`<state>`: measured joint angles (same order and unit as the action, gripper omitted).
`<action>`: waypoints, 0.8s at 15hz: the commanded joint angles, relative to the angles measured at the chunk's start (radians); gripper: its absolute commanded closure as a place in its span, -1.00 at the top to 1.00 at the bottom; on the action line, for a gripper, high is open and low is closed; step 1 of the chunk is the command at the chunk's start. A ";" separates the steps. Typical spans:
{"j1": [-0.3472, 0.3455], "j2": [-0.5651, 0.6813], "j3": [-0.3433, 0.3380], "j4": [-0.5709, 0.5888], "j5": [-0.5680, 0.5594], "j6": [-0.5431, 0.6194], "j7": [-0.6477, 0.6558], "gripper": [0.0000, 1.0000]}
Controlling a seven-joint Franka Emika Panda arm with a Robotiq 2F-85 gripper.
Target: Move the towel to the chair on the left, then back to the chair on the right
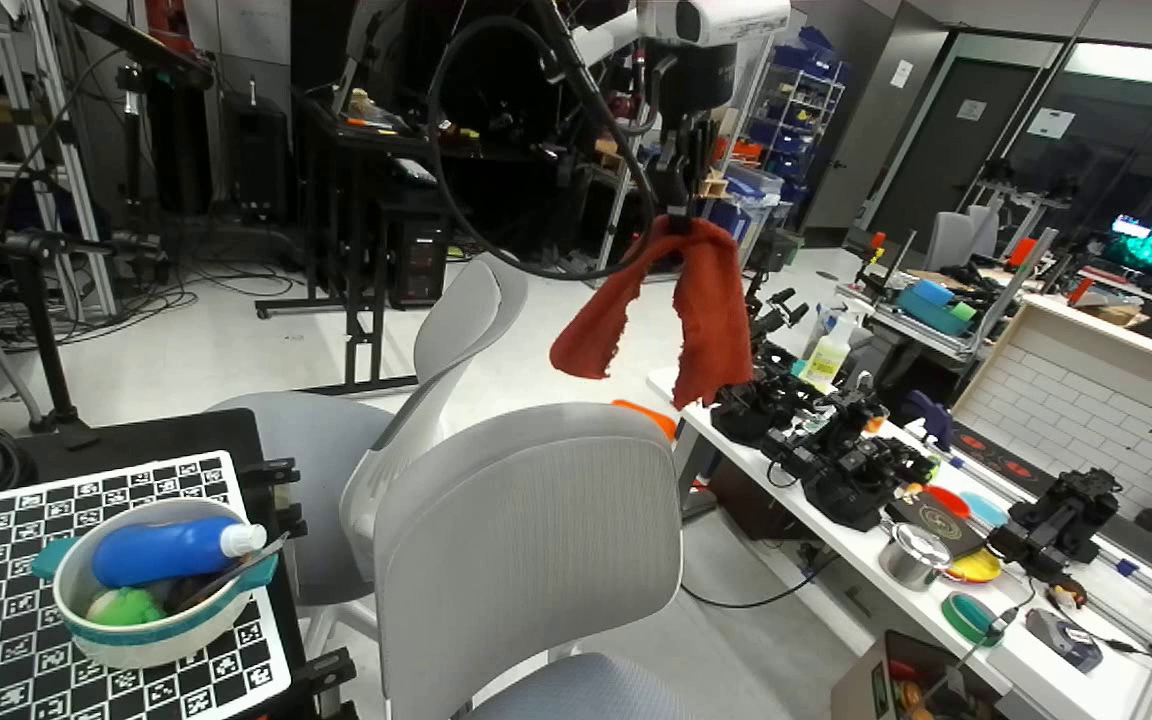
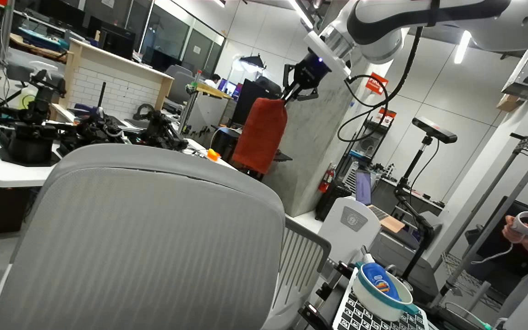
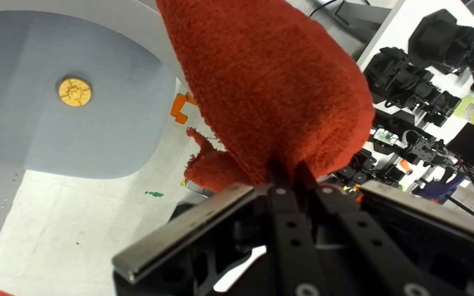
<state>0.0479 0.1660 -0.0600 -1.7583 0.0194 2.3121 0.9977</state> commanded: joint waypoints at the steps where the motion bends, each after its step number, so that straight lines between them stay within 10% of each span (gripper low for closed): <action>1: 0.013 -0.011 0.015 -0.026 -0.013 -0.003 0.055 -0.96; 12: 0.101 -0.010 0.067 -0.079 -0.110 -0.003 0.199 -0.96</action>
<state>0.1458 0.1703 -0.0005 -1.8291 -0.0530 2.3128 1.1593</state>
